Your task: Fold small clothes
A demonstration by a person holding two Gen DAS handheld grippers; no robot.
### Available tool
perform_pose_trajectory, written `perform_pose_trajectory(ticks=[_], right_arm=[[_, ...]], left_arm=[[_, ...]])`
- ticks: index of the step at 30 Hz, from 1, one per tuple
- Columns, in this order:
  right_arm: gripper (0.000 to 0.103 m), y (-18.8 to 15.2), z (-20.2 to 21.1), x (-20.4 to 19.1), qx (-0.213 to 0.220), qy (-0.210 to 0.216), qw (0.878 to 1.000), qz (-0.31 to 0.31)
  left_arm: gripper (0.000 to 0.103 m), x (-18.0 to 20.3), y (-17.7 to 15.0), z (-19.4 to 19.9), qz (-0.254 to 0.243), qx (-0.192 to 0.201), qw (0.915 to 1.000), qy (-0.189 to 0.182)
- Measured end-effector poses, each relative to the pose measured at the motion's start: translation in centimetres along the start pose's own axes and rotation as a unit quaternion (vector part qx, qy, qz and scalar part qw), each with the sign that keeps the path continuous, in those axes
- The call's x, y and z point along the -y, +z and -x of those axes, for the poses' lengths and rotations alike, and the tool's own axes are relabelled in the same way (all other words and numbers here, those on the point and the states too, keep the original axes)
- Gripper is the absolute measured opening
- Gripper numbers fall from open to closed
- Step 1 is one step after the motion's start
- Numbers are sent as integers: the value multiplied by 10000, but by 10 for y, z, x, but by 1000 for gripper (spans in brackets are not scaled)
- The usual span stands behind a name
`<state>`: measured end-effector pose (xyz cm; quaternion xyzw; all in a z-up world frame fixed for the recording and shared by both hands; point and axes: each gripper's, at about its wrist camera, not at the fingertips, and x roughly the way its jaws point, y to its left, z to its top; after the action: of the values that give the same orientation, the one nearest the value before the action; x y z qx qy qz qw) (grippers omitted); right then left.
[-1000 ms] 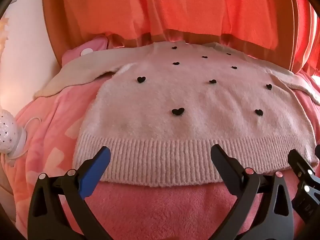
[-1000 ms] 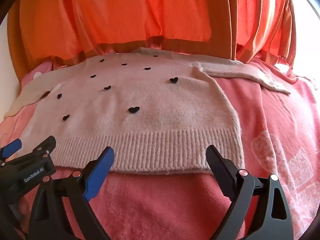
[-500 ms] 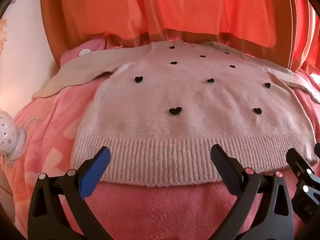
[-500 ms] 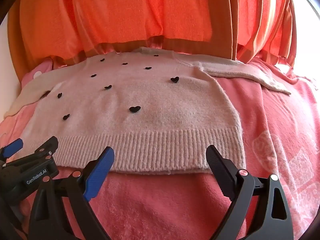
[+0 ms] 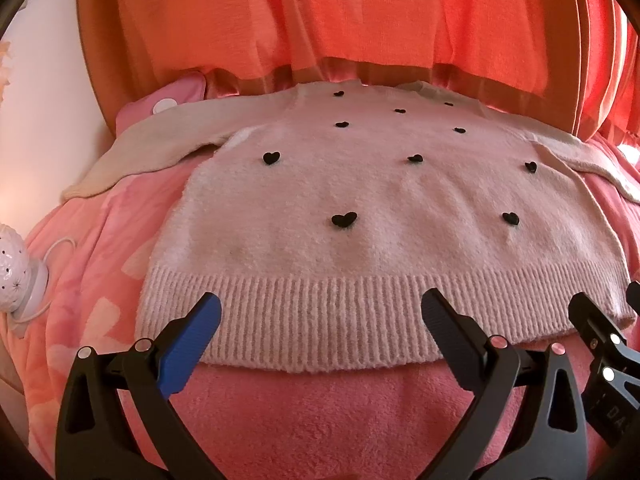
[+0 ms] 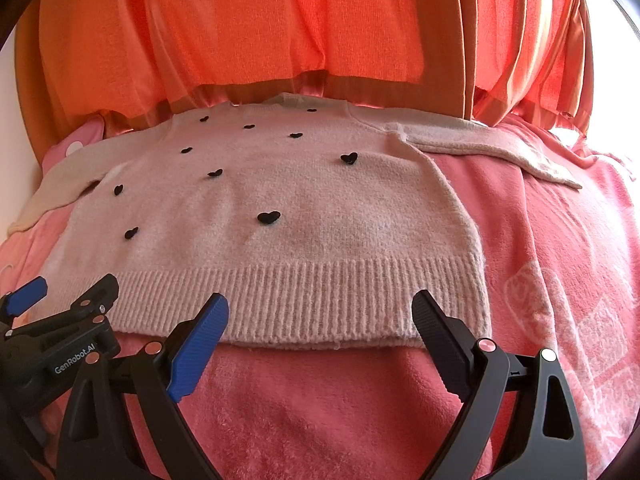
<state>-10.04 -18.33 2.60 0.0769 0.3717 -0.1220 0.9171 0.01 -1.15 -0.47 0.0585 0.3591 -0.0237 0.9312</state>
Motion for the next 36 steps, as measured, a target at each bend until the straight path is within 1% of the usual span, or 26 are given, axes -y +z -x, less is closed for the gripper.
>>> perform_pose_trajectory(ticks=[36], right_arm=[[90, -1, 0, -1, -4, 2, 10000, 16]], left_arm=[[98, 4, -1, 0, -51, 49, 10000, 6]])
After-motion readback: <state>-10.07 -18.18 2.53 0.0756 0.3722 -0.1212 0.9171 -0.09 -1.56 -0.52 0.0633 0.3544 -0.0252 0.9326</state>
